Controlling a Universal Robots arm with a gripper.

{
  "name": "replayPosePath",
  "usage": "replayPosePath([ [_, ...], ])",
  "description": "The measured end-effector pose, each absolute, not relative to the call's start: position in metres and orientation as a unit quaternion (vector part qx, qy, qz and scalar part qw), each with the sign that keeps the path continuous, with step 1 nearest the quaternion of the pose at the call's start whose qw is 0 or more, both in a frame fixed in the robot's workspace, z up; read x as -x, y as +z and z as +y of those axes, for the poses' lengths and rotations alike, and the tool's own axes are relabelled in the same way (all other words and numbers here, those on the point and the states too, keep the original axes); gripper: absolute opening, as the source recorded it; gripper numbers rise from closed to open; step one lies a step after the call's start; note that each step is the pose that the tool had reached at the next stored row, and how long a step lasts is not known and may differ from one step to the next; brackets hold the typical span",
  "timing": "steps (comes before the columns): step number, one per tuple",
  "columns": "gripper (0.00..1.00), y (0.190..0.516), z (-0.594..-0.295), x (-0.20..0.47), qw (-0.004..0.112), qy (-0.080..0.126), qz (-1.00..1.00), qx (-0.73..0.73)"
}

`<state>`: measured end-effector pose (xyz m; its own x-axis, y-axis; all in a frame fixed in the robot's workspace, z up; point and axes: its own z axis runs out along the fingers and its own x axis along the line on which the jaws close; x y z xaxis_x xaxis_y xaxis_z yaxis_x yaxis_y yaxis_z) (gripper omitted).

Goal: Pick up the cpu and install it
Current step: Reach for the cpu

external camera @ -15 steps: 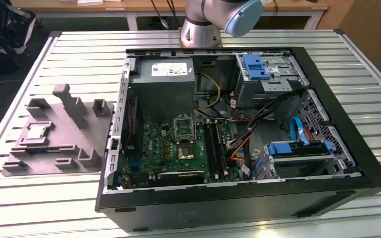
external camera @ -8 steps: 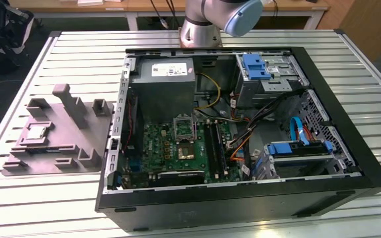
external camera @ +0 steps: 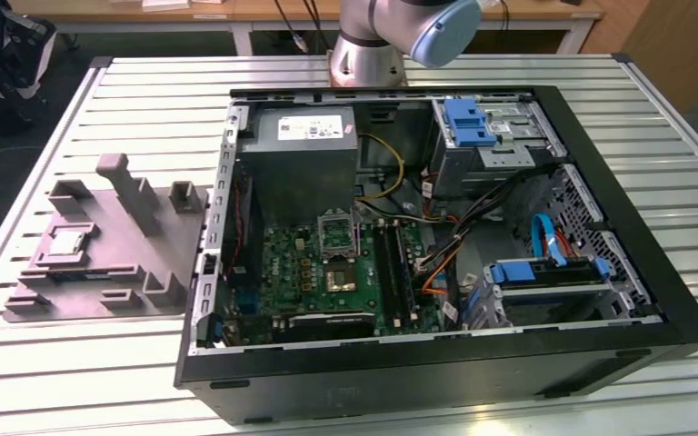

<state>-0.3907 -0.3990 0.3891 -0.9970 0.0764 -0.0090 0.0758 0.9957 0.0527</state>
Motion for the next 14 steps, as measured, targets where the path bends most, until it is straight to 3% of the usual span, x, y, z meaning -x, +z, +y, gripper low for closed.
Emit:
replayPosePath([
  [14,0.11,0.389,-0.3989,0.3968,0.006,0.026,0.999,-0.038],
])
